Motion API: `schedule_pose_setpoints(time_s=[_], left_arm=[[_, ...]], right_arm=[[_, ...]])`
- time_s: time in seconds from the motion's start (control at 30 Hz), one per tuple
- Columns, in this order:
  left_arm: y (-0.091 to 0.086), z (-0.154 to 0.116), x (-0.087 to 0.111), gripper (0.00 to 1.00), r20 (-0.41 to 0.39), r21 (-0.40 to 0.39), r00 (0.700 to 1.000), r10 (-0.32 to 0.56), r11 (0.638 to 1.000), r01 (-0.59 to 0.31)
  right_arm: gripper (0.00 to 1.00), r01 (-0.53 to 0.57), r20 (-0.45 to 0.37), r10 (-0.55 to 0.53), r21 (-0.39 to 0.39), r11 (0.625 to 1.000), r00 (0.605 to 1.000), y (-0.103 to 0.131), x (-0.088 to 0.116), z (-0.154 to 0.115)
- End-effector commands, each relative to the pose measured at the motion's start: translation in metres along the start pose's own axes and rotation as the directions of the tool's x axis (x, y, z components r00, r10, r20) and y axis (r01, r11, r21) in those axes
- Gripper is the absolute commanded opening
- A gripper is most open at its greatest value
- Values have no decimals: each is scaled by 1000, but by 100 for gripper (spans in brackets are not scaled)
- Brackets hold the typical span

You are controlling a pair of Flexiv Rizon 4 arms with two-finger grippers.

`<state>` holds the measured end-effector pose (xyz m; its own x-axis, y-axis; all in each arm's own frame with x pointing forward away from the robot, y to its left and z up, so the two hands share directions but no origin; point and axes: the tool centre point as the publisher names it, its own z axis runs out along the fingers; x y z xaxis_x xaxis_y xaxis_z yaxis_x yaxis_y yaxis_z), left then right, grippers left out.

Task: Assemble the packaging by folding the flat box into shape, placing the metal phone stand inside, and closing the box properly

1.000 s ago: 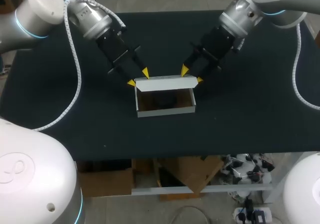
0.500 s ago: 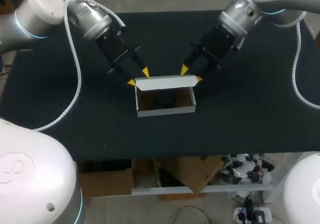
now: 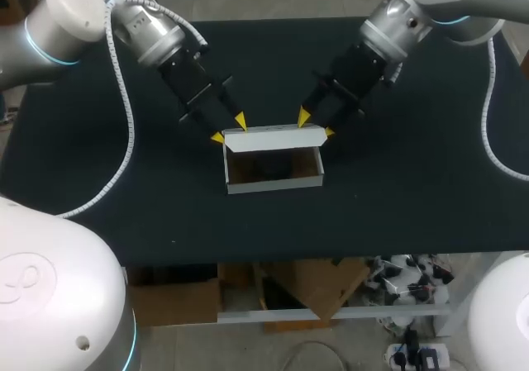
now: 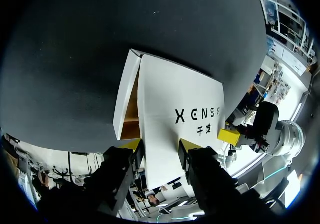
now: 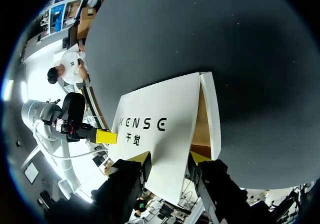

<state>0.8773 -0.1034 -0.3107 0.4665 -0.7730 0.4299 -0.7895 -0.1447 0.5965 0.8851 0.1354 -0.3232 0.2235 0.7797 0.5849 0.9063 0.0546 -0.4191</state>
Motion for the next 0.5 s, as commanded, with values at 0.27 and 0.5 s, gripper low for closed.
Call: schedule_pose_setpoints(time_s=[0.27,0.5], left_arm=[[-6,11,0,46,-10,-15,1000,4,1000,-4],[-5,14,-3,46,-4,-10,1000,3,1000,-3]], right_arm=[[49,-4,-4,4,10,1000,1000,1,-3,6],[50,-5,-1,5,11,1000,1000,0,-7,8]])
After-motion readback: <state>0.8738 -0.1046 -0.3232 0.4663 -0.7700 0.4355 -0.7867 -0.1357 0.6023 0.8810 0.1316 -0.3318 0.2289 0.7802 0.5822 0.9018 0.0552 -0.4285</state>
